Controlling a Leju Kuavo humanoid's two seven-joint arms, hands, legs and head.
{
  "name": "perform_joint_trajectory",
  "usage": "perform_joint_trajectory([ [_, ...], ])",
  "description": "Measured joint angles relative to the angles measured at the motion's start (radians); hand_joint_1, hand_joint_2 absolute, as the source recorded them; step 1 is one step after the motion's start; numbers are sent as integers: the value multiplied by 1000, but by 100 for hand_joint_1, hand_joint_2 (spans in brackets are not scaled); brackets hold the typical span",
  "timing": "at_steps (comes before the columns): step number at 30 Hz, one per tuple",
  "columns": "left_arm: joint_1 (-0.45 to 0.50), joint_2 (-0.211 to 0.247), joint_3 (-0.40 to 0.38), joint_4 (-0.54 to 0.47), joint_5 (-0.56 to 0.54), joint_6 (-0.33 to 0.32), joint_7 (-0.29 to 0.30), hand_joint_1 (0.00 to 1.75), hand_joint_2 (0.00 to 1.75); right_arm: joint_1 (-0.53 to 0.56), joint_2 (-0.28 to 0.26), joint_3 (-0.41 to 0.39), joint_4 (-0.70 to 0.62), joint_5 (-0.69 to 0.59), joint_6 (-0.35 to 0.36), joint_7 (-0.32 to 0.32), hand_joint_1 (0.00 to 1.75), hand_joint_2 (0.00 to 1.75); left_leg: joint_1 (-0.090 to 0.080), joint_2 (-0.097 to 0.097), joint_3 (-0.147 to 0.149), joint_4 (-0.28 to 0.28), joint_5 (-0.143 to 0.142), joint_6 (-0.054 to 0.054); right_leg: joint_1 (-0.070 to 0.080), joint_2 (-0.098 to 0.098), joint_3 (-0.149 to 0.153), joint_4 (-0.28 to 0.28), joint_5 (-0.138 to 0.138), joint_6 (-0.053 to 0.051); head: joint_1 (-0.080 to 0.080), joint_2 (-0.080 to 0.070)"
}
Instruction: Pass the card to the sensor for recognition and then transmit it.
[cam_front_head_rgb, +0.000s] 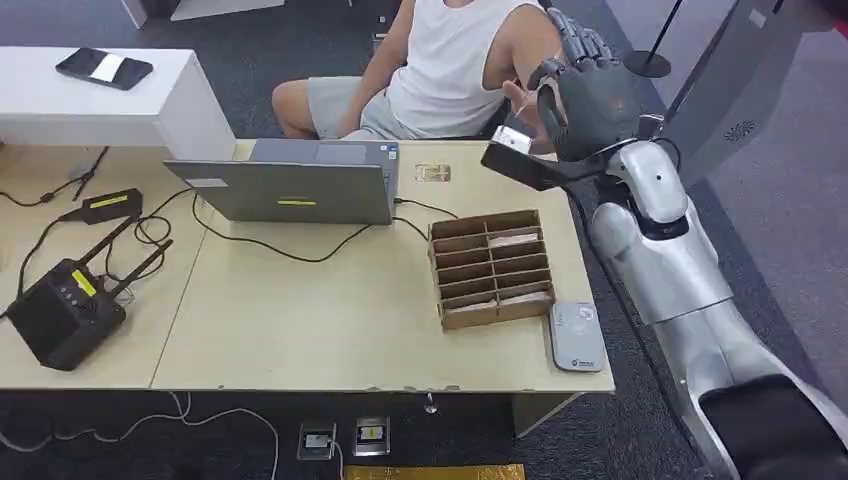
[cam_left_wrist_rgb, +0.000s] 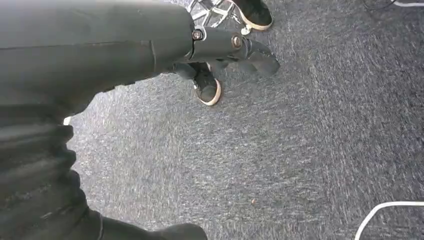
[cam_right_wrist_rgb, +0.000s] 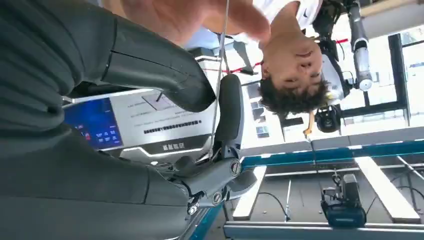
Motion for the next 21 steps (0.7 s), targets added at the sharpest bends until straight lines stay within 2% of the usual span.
perform_joint_trajectory([
  [8, -10, -3, 0, 0, -13, -8, 12, 0, 175, -74, 78, 31, 301, -9, -66, -21, 175, 175, 0, -1, 0, 0, 0, 0, 0, -1, 0, 0, 0, 0, -1, 0],
  [12, -10, -2, 0, 0, -18, -10, 20, 0, 175, -72, 93, 35, 394, -11, -77, -16, 169, 175, 0, -2, 0, 0, 0, 0, 0, -2, 0, 0, 0, 0, 0, 0],
  [13, -10, -2, 0, 0, -19, -10, 22, 0, 175, -72, 95, 35, 410, -12, -80, -15, 49, 175, 0, -2, 0, 0, 0, 0, 0, -2, 0, 0, 0, 0, 0, 0],
  [14, -10, -2, 0, 0, -21, -11, 24, 0, 175, -72, 97, 36, 430, -17, -84, -13, 0, 175, 0, -1, 0, 0, 0, 0, 0, -1, 0, 0, 0, 0, 0, 0],
  [21, -8, -2, 0, 0, -23, -11, 28, 0, 175, -68, 97, 34, 488, -103, -142, -42, 0, 175, 0, -1, 0, 0, 0, 0, 0, -1, 0, 0, 0, 0, 0, 0],
])
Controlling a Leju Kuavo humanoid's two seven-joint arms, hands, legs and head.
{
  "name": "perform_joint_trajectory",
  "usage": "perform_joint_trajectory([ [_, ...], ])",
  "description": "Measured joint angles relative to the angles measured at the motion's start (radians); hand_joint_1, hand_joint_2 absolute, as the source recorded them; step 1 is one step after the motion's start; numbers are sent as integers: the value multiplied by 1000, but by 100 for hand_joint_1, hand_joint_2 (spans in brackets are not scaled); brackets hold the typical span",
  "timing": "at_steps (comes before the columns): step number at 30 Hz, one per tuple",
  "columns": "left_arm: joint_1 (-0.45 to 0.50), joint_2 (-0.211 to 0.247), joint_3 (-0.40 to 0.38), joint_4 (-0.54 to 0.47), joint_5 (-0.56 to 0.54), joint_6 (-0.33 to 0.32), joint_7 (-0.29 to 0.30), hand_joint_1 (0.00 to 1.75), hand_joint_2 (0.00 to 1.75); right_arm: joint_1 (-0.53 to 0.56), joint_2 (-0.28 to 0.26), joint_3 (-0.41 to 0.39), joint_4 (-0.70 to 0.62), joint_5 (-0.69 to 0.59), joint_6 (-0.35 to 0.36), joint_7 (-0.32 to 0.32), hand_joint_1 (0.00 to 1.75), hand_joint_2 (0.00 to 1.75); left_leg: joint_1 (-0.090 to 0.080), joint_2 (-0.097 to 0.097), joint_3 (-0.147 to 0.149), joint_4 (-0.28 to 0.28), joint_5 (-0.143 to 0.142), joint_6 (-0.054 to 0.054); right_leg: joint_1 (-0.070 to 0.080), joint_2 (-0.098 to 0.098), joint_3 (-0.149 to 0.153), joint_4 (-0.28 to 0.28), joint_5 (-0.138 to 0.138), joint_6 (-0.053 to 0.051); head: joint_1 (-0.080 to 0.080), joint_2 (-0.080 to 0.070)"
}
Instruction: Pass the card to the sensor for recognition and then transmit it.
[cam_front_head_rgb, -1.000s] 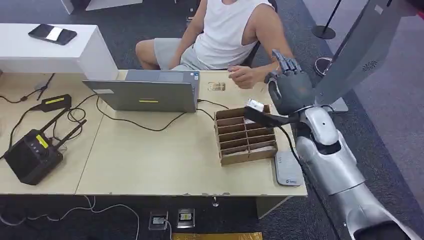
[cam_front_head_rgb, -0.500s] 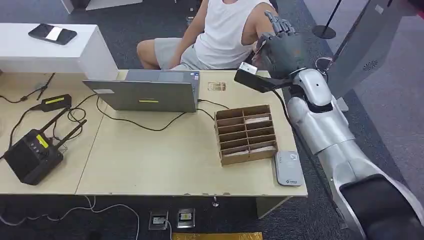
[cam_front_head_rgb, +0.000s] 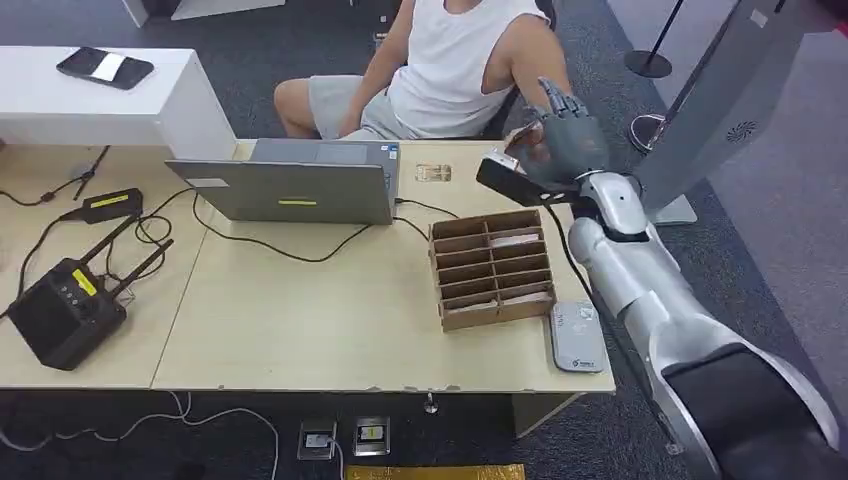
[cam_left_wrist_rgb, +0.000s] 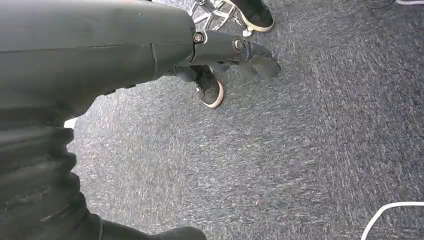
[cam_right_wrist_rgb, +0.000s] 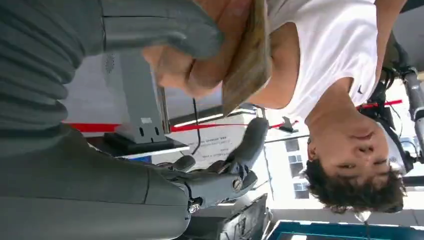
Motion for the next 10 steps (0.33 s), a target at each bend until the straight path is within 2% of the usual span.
perform_joint_trajectory([
  [6, 11, 0, 0, 1, 2, 5, 0, 0, 175, -1, -19, -38, -13, -167, -62, -63, 0, 175, 0, 1, 1, 0, 0, 0, 0, 1, 0, 0, 0, 0, 0, 0],
  [10, 22, 0, 0, 2, 5, 13, -6, 0, 175, 1, -64, -94, -96, -364, -168, -93, 0, 175, 0, 0, 1, 1, 0, 0, 0, 0, 0, -1, 0, 0, 0, 0],
])
